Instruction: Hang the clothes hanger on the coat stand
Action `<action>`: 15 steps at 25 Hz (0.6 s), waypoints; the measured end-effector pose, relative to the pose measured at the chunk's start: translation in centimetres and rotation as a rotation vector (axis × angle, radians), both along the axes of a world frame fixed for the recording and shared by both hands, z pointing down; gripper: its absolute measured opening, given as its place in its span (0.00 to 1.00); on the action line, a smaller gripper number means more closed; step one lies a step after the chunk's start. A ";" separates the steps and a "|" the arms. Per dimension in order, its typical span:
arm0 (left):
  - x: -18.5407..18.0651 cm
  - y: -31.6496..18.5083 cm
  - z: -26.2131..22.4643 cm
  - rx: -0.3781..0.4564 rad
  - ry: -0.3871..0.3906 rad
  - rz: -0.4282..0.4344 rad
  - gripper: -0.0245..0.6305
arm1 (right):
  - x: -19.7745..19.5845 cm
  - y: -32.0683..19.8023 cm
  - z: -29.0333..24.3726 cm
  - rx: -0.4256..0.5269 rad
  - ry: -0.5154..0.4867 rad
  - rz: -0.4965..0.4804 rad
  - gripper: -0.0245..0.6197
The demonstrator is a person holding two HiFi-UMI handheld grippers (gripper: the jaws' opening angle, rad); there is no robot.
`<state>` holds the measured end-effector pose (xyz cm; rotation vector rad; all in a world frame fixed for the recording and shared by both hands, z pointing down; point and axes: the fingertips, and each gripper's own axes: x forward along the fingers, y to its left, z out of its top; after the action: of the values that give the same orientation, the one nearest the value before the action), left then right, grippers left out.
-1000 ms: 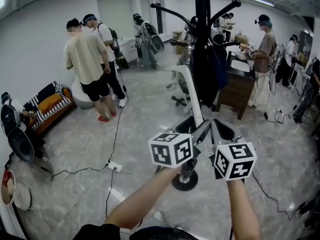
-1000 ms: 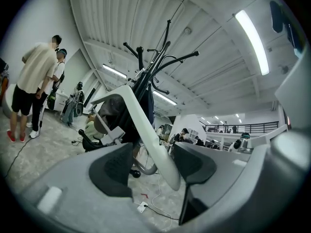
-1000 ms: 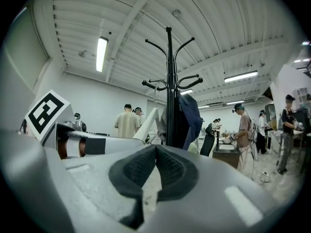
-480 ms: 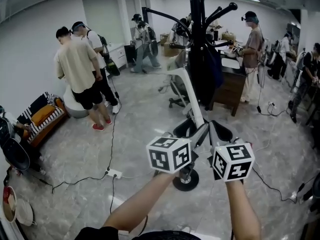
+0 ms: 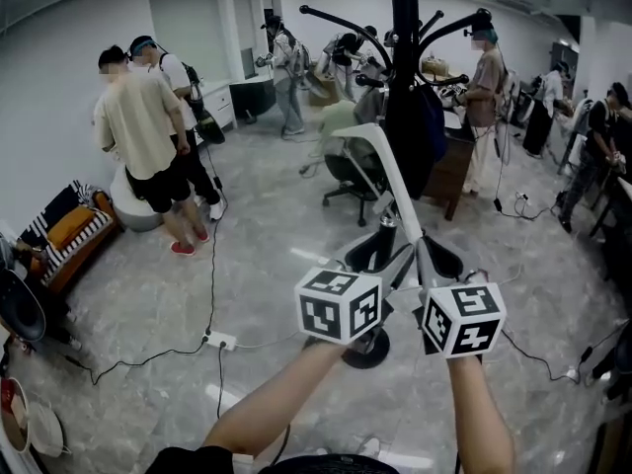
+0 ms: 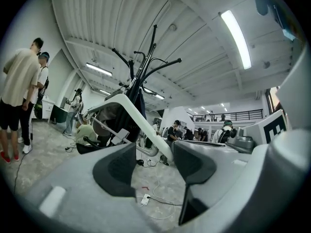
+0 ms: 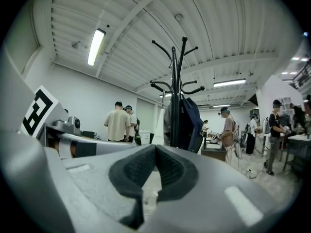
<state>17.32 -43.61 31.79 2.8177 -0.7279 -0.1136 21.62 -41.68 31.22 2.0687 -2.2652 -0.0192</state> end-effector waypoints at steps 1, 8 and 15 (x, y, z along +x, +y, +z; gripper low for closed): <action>-0.3 0.1 -0.1 0.003 -0.004 0.002 0.41 | -0.3 0.2 0.0 -0.003 0.003 0.004 0.04; -2.1 1.6 1.2 0.016 -0.029 0.024 0.41 | -2.6 2.0 1.6 -0.025 0.016 0.037 0.04; -4.2 2.7 2.3 0.053 -0.083 0.035 0.34 | -5.1 3.6 2.7 -0.047 0.016 0.071 0.04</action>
<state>13.11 -40.91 34.10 2.8993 -0.7023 -0.0094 16.48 -38.08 33.89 2.1152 -2.1605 0.0209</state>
